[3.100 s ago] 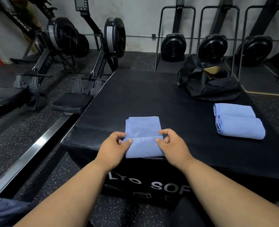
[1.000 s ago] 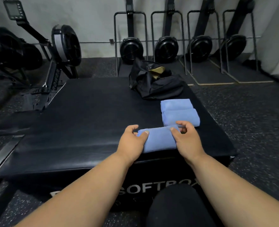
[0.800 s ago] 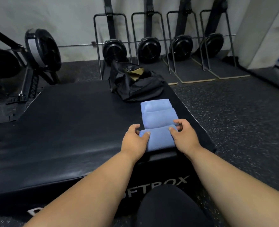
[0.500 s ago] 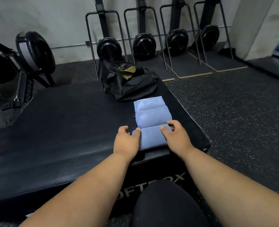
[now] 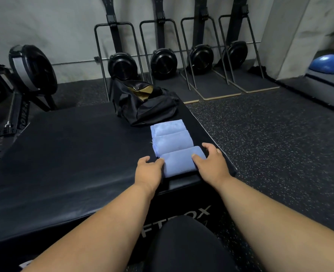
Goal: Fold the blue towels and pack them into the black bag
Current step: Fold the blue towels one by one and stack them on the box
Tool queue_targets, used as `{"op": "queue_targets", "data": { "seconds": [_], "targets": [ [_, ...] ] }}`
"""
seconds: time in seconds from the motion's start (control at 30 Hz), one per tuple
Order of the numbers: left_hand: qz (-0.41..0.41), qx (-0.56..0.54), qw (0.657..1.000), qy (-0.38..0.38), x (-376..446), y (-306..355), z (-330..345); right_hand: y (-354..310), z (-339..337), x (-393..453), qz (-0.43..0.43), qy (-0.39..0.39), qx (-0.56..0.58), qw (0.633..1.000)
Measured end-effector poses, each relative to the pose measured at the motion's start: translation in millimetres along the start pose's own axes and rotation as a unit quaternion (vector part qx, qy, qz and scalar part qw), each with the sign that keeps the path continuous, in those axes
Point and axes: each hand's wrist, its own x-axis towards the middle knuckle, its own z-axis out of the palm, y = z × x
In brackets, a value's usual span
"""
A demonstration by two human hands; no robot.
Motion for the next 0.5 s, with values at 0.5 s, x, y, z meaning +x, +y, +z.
{"op": "queue_targets", "data": {
  "seconds": [0.5],
  "targets": [
    [-0.002, -0.012, 0.984, 0.177, -85.6, -93.8, -297.5, -151.2, 167.4, -184.0, -0.113, -0.287, 0.098, 0.946]
  ]
}}
